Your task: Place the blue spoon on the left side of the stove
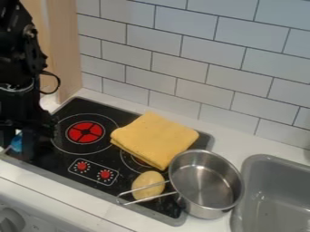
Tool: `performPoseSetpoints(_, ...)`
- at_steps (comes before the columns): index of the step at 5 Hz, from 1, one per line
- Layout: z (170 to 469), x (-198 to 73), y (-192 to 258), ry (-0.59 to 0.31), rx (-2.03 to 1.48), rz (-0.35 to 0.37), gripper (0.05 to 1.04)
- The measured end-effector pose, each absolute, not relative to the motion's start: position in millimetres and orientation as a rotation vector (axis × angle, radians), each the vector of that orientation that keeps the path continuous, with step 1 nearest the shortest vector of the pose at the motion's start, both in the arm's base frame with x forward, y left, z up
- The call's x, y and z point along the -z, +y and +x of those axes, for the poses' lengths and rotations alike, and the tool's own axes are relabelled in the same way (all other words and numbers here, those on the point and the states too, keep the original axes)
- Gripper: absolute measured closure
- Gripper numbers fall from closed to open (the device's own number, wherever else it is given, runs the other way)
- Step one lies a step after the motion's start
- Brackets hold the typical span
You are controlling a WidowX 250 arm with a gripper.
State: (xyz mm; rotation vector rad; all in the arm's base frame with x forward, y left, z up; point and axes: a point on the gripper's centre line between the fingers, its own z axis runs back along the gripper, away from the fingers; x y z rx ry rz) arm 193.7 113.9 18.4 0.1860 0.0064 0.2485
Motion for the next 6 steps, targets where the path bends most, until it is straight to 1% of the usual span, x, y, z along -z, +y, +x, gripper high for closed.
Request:
performPoseSetpoints(1, 197.6, -9.7, 118.1, -0.005, -0.251, 0.209, 0.698)
performPoseSetpoints(2, 197.6, -6.2, 116.8, 0.006, -0.25, 0.214, 0.698)
performPoseSetpoints(3, 199.1, -6.3, 116.5, -0.002, -0.25, 0.21, 0.625)
performPoseSetpoints(4, 205.1, -9.8, 118.3, -0.013, -0.263, 0.209, 0.308)
performPoseSetpoints(5, 205.2, -9.4, 117.5, -0.008, -0.26, 0.203, 0.075)
performPoseSetpoints(6, 204.6, -10.9, 114.9, 0.014, -0.257, 0.187, 0.074)
